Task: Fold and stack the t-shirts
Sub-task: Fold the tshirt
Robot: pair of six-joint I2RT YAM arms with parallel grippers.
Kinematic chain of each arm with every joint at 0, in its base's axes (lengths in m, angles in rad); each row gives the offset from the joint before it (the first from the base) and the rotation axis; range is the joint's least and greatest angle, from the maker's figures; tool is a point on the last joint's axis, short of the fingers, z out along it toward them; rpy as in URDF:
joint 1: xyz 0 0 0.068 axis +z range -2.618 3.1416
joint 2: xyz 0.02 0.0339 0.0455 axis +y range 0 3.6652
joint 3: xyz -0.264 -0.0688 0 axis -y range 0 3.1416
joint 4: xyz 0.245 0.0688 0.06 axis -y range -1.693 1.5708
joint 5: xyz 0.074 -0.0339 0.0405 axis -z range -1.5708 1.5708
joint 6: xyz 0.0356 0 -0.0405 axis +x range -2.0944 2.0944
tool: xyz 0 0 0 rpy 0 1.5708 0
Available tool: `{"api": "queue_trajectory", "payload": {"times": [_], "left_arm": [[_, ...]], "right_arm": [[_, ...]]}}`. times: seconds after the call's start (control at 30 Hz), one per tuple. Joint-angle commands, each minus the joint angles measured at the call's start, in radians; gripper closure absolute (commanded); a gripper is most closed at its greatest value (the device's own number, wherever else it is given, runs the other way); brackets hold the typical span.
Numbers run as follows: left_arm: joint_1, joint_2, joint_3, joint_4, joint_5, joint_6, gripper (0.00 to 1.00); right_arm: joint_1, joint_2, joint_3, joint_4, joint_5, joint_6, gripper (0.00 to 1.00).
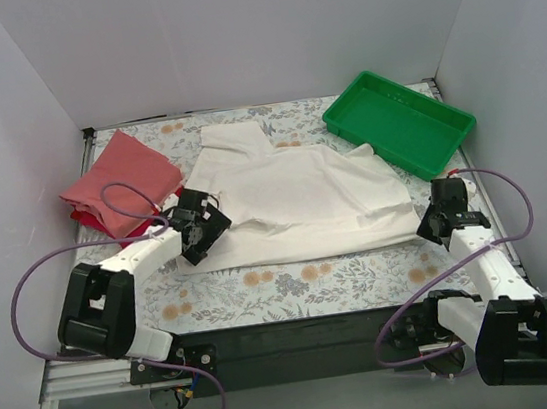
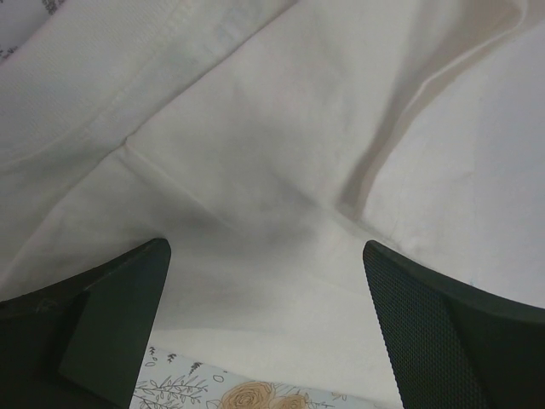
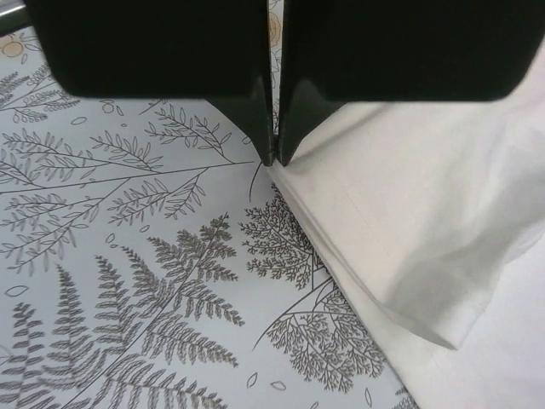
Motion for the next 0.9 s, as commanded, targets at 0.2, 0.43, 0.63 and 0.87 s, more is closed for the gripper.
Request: {"api": "queue_trajectory", "payload": {"times": [0.2, 0.43, 0.63, 0.87], "left_arm": [[0.001, -0.094, -0.133, -0.228, -0.017, -0.074, 0.02], [0.001, -0.212, -0.202, -0.273, 0.015, -0.109, 0.02], [-0.007, -0.405, -0.275, -0.339, 0.067, -0.161, 0.02], [-0.024, -0.546, -0.268, -0.394, 0.059, -0.214, 0.02]], "right_arm": [[-0.011, -0.049, 0.049, -0.151, 0.167, 0.065, 0.95], [-0.011, -0.147, 0.092, -0.2, 0.121, 0.053, 0.36], [-0.011, -0.294, 0.132, -0.174, -0.167, -0.089, 0.02], [-0.011, -0.324, 0.06, -0.021, -0.587, -0.139, 0.02]]}}
